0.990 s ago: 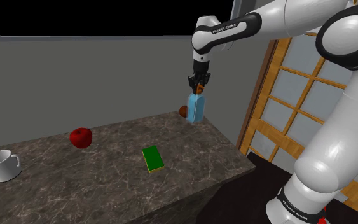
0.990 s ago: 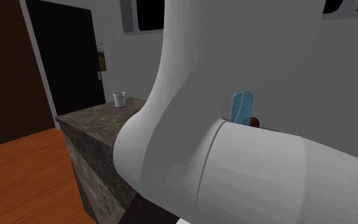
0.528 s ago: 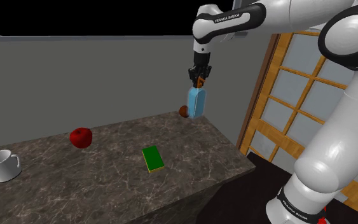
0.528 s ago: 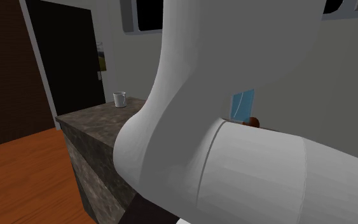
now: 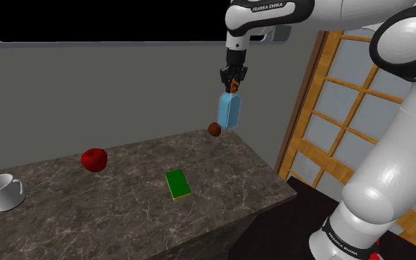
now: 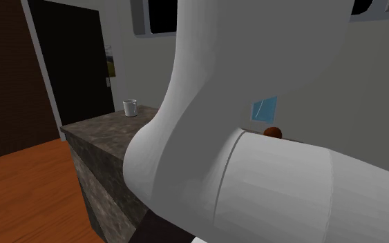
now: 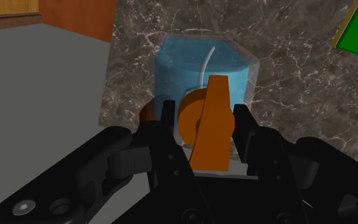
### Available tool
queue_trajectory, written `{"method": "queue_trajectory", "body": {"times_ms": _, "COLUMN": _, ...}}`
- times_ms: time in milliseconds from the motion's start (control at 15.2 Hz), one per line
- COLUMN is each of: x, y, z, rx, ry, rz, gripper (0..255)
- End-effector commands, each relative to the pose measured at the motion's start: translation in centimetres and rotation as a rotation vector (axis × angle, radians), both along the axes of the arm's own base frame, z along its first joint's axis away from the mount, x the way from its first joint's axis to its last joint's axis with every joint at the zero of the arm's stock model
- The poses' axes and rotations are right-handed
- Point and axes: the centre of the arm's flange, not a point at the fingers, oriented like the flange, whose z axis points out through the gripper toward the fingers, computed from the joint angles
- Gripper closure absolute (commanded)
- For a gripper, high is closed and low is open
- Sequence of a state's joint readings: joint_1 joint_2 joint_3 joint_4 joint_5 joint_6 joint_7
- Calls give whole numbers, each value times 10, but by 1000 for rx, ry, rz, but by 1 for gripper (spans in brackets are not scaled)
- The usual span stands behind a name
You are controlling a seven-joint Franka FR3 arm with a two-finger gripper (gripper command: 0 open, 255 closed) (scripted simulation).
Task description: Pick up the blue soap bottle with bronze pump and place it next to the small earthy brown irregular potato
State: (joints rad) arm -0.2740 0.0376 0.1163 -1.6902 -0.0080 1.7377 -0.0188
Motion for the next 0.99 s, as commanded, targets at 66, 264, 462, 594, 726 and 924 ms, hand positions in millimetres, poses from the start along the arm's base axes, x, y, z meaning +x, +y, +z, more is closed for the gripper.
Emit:
{"method": "queue_trajectory", "body": {"times_ms": 66, "x": 1, "y": 0, "z": 17, "rx": 0, "ry": 0, "rz": 0, "gripper": 255}}
{"method": "queue_trajectory", "body": {"times_ms": 264, "x": 1, "y": 0, "z": 32, "rx": 0, "ry": 0, "rz": 0, "gripper": 255}}
{"method": "queue_trajectory", "body": {"times_ms": 462, "x": 1, "y": 0, "z": 48, "rx": 0, "ry": 0, "rz": 0, "gripper": 255}}
{"method": "queue_trajectory", "body": {"times_ms": 594, "x": 1, "y": 0, "z": 59, "rx": 0, "ry": 0, "rz": 0, "gripper": 255}}
{"method": "queue_trajectory", "body": {"times_ms": 726, "x": 1, "y": 0, "z": 69, "rx": 0, "ry": 0, "rz": 0, "gripper": 255}}
{"method": "queue_trajectory", "body": {"times_ms": 924, "x": 1, "y": 0, "z": 85, "rx": 0, "ry": 0, "rz": 0, "gripper": 255}}
